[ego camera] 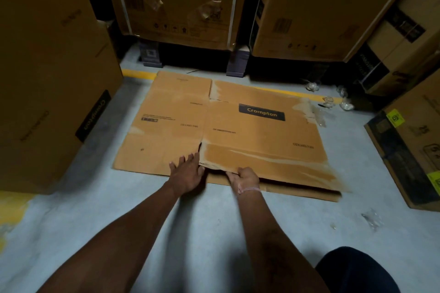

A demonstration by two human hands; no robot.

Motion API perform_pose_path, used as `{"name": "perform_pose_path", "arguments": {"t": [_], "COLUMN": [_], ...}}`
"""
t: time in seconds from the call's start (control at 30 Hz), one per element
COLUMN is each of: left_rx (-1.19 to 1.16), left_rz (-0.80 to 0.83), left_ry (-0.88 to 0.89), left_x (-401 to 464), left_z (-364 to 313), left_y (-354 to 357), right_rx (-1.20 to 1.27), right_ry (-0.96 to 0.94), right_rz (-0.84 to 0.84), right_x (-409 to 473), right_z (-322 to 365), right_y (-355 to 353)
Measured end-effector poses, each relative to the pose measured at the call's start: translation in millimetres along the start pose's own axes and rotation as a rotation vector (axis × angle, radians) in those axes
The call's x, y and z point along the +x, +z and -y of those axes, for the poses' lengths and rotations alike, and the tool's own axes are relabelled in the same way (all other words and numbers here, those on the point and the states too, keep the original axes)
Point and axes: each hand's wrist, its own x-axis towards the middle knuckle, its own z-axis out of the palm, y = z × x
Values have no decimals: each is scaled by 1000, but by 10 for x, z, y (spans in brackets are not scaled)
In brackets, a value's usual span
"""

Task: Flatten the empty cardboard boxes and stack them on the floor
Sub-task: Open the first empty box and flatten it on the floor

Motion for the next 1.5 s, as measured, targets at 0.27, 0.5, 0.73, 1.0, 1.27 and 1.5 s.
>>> {"name": "perform_pose_path", "arguments": {"t": [0.27, 0.5, 0.73, 1.0, 1.27, 1.5], "left_rx": [-64, -14, 43, 8, 53, 145], "left_rz": [-199, 83, 143, 186, 272, 128], "left_ry": [11, -111, -107, -65, 2, -88], "left_x": [-60, -89, -30, -42, -209, -101], "left_z": [163, 309, 380, 446, 461, 680], "left_y": [-25, 163, 211, 171, -120, -274], "right_rx": [-116, -574, -1810, -2281, -2283, -2300], "right_ry": [3, 108, -631, -364, -243, -199], "right_rz": [-45, -39, -174, 190, 181, 201], "right_x": [34, -149, -132, 361, 320, 300], "right_z": [-271, -396, -76, -120, -98, -99], "right_y": [-99, 91, 180, 202, 276, 309]}}
